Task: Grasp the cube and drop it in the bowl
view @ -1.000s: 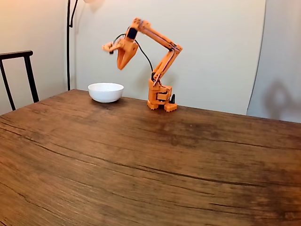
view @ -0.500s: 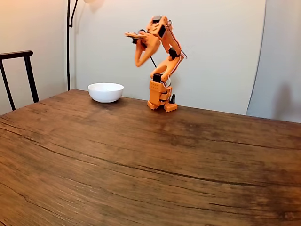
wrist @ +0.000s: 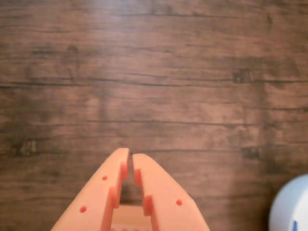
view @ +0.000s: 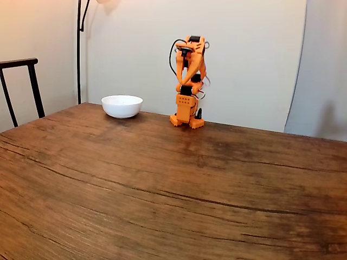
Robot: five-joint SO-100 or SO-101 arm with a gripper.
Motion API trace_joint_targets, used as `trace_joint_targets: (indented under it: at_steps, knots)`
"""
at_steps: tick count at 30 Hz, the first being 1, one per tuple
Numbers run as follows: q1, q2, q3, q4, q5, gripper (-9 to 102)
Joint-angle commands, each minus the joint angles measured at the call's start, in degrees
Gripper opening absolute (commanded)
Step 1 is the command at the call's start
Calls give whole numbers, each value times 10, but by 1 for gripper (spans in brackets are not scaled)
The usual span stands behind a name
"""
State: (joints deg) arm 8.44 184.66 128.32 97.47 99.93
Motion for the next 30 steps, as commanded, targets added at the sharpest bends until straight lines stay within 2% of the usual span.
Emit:
trace_joint_targets:
  at_steps: [1,6,18,30]
  knots:
    - [-3,57,35,-5,0,-1]
    - [-4,54,122,-58,-5,-1]
    - [-3,54,342,-264,-8,-1]
    - [-6,54,483,-351,-8,-1]
